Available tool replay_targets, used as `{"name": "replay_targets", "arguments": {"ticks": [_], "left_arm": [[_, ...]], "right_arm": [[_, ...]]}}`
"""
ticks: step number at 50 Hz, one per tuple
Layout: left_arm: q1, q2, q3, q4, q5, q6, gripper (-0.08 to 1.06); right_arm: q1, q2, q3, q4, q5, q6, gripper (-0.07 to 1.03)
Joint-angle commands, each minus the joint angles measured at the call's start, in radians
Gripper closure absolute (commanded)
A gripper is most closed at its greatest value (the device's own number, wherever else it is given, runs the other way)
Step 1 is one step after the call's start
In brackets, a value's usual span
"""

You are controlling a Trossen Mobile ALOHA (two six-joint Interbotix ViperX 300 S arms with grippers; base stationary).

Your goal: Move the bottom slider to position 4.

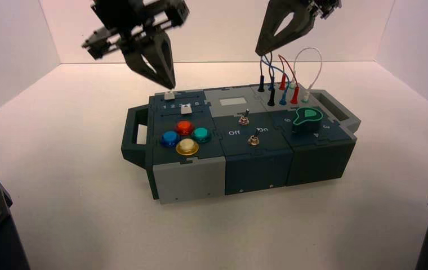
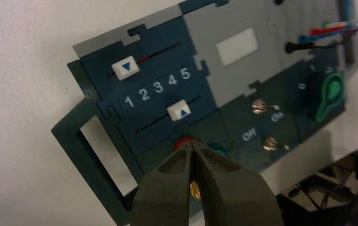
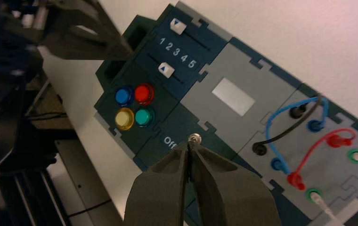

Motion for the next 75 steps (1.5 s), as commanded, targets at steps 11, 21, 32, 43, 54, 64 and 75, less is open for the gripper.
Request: {"name": "replay_targets", "arguments": {"ticks": [11,21,32,43,54,64,75], "left_arm": [[0.008,0.104,-0.075,0.002,-0.017,0.026,1.01],[0.006,0.144,-0.097,0.002,-0.017,0.028,1.01],[0.006,0.161,-0.097,0.002,-0.02,0.028,1.01],[0.006,0.184,-0.104,0.0,-0.023,0.028,1.01],[0.006,0.189,-0.109,0.0,-0.023,0.028,1.01],[0.008,0.192,-0.112,-0.002,-0.023,0.028,1.01],[0.008,0.198,-0.112,-0.002,-0.021,0.028,1.01]], "right_arm": [[-0.002,-0.011,-0.015,0.012,0.012,-0.011,0.98],[0.002,-0.018,-0.015,0.02,0.052,-0.012,0.98],[0.003,-0.037,0.002,0.029,0.054,-0.014,0.98],[0.003,-0.046,0.011,0.029,0.055,-0.017,0.98],[0.003,-0.048,0.014,0.031,0.054,-0.017,0.98],[0.003,-0.041,0.011,0.029,0.054,-0.017,0.98],[0.003,-0.041,0.011,0.029,0.054,-0.017,0.98]]}}
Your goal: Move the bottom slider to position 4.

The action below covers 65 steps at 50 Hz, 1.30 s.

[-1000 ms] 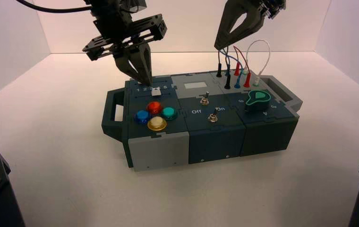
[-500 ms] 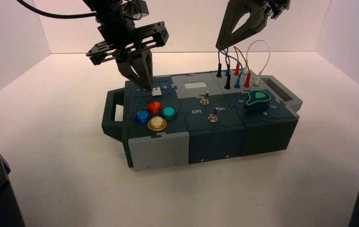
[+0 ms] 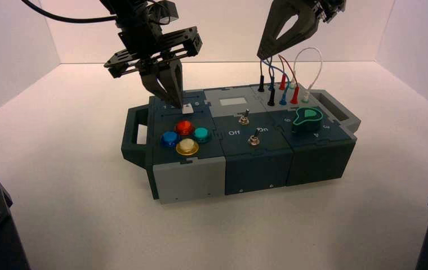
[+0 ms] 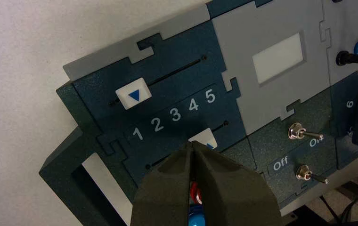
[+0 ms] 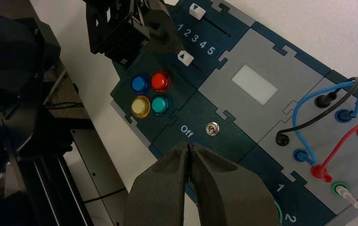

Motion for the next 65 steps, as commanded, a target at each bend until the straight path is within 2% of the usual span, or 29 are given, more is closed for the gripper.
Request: {"name": "replay_targets", "arguments": {"ticks": [1,55,65], "left_arm": [[0.002,-0.009,-0.021,-0.002,-0.005,0.006,1.01],[-0.008,0.008,-0.032,-0.008,0.015,0.005,1.01],[-0.008,-0.028,-0.04,-0.008,0.054,0.006,1.01]], "right_arm": [[0.0,-0.015,-0.015,0.006,0.003,-0.006,0.98],[0.0,-0.015,-0.02,0.002,0.009,-0.008,0.98],[0.0,-0.041,-0.038,0.002,0.043,0.008,0.98]]}}
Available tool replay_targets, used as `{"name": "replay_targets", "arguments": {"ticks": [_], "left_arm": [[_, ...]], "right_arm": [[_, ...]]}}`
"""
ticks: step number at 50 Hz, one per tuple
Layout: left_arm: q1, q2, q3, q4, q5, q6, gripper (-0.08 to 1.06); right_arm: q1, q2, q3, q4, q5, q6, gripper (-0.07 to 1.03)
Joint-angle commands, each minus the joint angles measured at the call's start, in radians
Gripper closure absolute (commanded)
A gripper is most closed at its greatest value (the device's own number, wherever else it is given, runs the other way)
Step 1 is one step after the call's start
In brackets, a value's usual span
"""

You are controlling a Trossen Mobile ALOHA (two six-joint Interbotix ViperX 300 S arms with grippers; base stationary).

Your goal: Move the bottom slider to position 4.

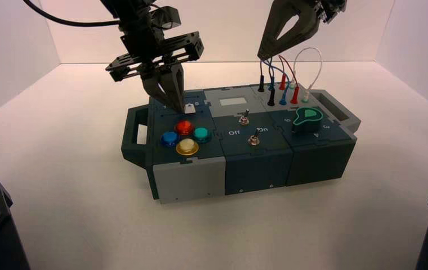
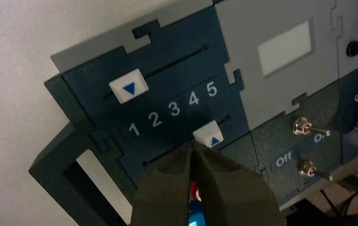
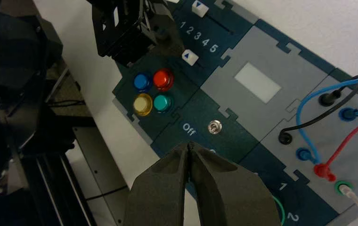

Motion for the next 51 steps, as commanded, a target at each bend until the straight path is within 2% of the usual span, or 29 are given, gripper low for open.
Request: {"name": "replay_targets", "arguments": {"ticks": [1,2,10,14,18,21,22,23,27,32,51], "left_arm": [[-0.003,-0.061,-0.034,0.0,0.029,0.005,1.01],[-0.003,-0.067,-0.037,0.002,0.035,0.005,1.01],[-0.003,-0.115,-0.057,0.002,0.092,0.003,1.01],[-0.003,-0.132,-0.061,0.002,0.107,0.003,1.01],[-0.003,-0.149,-0.063,0.002,0.118,0.002,1.01],[-0.003,-0.158,-0.063,0.002,0.127,0.0,1.01],[-0.003,-0.163,-0.063,0.002,0.132,-0.002,1.01],[-0.003,-0.167,-0.063,0.0,0.138,-0.002,1.01],[-0.003,-0.186,-0.063,-0.002,0.149,-0.002,1.01],[-0.003,-0.209,-0.063,-0.002,0.163,-0.003,1.01],[-0.003,-0.242,-0.069,-0.002,0.183,-0.006,1.01]], "right_arm": [[0.0,-0.049,-0.038,0.003,0.029,0.014,0.98],[0.0,-0.051,-0.038,0.005,0.031,0.017,0.98],[-0.003,-0.097,-0.028,-0.008,0.04,0.11,0.98],[-0.003,-0.115,-0.018,-0.041,0.025,0.16,0.98],[-0.005,-0.143,-0.009,-0.107,-0.009,0.225,0.98],[-0.003,-0.156,-0.005,-0.149,-0.026,0.261,0.98],[-0.005,-0.169,-0.002,-0.179,-0.035,0.287,0.98],[-0.003,-0.178,-0.002,-0.201,-0.04,0.301,0.98],[-0.003,-0.199,0.0,-0.25,-0.043,0.334,0.98],[-0.003,-0.224,0.002,-0.267,-0.043,0.342,0.98],[-0.003,-0.252,0.017,-0.268,-0.043,0.336,0.98]]}}
